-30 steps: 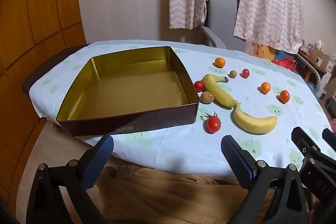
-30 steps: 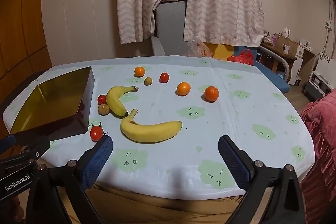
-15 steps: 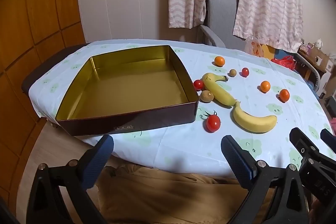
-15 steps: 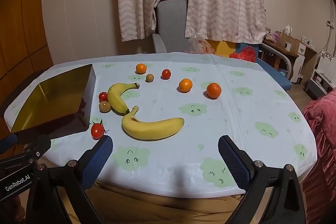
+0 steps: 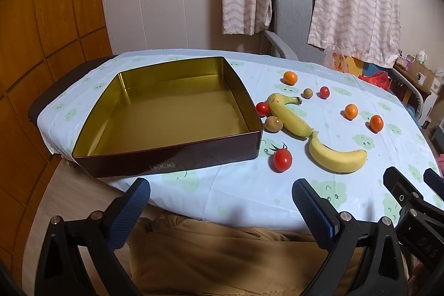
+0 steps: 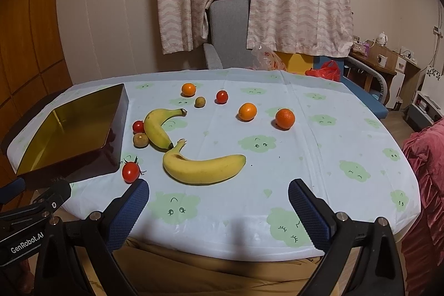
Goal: Organize fruits
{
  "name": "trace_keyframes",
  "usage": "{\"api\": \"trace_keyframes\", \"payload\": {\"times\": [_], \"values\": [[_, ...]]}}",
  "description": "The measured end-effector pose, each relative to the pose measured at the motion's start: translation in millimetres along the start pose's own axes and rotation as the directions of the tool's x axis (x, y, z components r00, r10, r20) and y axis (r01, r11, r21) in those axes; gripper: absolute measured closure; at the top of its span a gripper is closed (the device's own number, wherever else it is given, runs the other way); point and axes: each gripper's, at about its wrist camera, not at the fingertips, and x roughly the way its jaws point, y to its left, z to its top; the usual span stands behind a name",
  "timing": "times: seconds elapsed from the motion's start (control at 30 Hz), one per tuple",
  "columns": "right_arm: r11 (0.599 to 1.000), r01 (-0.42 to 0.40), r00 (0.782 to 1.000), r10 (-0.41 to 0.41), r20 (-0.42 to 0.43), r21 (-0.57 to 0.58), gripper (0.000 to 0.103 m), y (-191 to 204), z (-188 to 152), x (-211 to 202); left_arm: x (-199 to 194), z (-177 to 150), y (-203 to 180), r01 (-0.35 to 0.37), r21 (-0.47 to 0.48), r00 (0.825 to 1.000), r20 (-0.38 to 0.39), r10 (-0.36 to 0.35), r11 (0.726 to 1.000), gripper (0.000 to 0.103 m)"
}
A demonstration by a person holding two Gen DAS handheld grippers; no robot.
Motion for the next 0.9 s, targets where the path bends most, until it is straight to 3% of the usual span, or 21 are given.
{"api": "trace_keyframes", "payload": {"times": [0.9], "values": [[0.999, -0.036, 0.999, 0.036, 0.003, -0.01, 0.001, 2.3, -2.5, -0.4, 4.3, -0.3, 3.3, -0.006, -0.001, 1.0, -0.017, 0.006, 1.0, 0.0]]}}
